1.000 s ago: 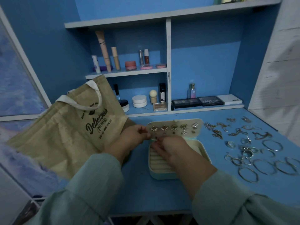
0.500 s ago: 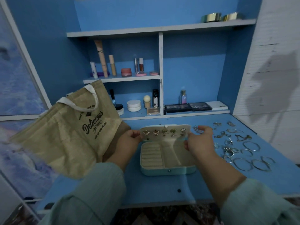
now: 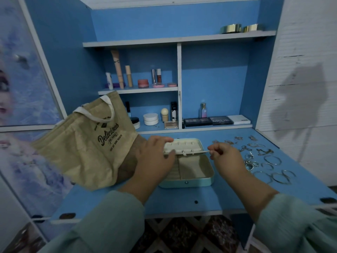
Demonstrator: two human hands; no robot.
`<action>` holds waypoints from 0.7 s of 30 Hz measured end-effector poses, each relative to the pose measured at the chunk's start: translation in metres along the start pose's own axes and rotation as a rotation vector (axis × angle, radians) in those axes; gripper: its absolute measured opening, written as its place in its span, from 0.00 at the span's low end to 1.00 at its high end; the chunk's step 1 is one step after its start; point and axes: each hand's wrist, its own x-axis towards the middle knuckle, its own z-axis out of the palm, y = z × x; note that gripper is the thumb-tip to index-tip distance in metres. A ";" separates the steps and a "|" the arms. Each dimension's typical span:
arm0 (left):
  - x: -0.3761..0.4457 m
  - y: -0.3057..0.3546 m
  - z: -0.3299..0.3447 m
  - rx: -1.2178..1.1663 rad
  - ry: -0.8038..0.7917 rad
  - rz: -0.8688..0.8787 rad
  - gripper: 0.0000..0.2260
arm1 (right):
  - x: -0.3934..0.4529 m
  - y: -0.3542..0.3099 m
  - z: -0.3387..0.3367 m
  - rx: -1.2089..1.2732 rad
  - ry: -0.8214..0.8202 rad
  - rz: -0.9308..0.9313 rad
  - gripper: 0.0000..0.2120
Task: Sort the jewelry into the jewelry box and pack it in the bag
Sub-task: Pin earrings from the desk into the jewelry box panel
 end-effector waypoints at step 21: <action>0.004 0.052 0.027 0.383 -0.335 0.191 0.13 | 0.000 0.008 -0.031 0.491 -0.258 0.442 0.05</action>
